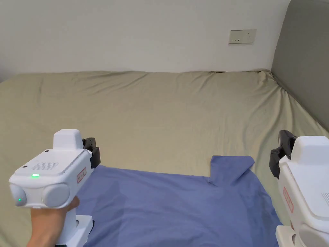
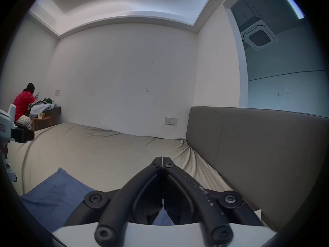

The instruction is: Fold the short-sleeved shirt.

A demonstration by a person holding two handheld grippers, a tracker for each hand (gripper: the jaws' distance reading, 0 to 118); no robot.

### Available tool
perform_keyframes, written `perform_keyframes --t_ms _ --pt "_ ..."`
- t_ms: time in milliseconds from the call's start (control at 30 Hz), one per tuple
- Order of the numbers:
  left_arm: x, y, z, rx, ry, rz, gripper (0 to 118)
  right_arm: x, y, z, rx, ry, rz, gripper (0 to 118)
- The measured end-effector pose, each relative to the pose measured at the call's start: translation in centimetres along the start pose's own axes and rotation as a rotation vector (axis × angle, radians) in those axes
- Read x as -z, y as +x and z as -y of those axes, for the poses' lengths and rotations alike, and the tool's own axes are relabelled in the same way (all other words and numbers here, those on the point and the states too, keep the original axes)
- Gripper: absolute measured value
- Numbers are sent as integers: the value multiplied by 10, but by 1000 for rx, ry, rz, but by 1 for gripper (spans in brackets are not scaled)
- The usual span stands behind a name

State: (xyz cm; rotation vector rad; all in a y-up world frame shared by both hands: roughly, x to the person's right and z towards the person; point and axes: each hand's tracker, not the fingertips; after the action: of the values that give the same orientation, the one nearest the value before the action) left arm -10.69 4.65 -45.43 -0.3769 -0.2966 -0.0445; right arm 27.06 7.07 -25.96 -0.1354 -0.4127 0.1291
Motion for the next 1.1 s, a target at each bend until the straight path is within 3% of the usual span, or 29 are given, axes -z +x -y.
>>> perform_keyframes --t_ms 233,267,367,400,500,633,667,700,733,767,800,867,900,967,1033,1100 --pt "136 -38 13 6 -302 4 3 51 -1 15 -1 -56 -8 1" --pt "156 -44 17 -12 -337 1 13 60 0 18 3 -71 -9 1" --pt "210 -58 31 -62 -463 11 85 82 -1 29 14 -108 -3 1" --pt "226 -62 39 -45 -505 12 102 90 0 33 12 -118 1 1" --pt "258 -67 60 -4 -527 -68 108 108 -1 47 10 -155 17 1" --pt "286 -74 89 -1 -627 -76 99 124 0 64 17 -208 32 1" --pt "290 -73 97 1 -636 -84 91 128 2 69 18 -220 35 1" --pt "292 -72 105 4 -662 -84 72 130 2 73 22 -240 39 1" --pt "290 -71 108 -22 -638 -45 68 132 3 77 32 -260 40 1" --pt "285 -74 106 -34 -574 -94 68 135 6 82 46 -283 35 1" --pt "283 -74 103 -36 -595 -70 57 139 9 87 56 -308 34 1" --pt "280 -69 102 -30 -590 -21 15 148 12 95 59 -372 41 2" --pt "276 -64 98 -11 -596 -4 3 157 14 101 66 -419 40 7" --pt "271 -54 96 51 -589 -42 3 173 22 113 117 -487 31 22" --pt "255 -51 86 26 -513 -63 3 193 28 126 135 -592 12 64" --pt "235 -48 73 4 -455 -30 3 215 29 142 100 -704 13 109"
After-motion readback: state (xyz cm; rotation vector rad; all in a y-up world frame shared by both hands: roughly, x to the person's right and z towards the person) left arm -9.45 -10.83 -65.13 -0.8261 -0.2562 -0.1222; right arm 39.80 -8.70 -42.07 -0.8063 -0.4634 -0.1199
